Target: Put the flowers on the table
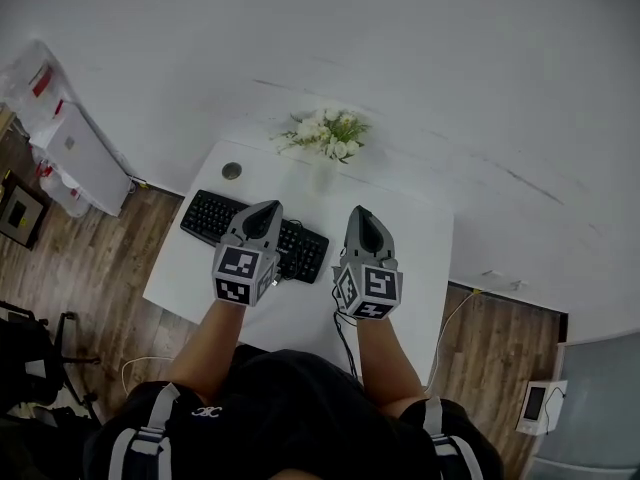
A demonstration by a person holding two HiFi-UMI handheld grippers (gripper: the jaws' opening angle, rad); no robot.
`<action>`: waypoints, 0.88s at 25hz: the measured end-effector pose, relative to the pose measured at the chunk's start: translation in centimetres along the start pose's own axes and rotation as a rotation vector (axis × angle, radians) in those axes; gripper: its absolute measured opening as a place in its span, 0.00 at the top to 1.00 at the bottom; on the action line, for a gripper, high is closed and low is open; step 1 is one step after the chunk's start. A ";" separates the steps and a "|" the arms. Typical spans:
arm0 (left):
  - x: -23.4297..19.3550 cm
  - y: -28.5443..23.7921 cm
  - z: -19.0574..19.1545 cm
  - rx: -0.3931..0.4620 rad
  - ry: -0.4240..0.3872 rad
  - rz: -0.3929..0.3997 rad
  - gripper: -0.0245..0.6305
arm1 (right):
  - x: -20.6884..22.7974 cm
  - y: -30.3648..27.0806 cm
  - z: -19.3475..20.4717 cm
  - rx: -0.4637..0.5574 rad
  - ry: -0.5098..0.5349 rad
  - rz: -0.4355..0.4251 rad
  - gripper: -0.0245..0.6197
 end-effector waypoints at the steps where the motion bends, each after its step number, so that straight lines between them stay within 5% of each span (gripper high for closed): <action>1: 0.4 0.1 -0.2 0.008 0.007 0.006 0.96 | 0.1 0.3 -0.1 0.002 -0.001 0.004 0.96; 22: 0.7 1.8 -0.1 -0.001 -0.015 0.011 0.96 | -1.2 1.2 -0.2 0.008 -0.002 0.000 0.96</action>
Point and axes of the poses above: the fingertips, and each gripper's own axes: y backward along the fingers, x to its right, z out of its underside, the point moved 1 cm from there along y, backward along the fingers, and after that the axes turned 7 degrees about -z, right-handed, at the moved point
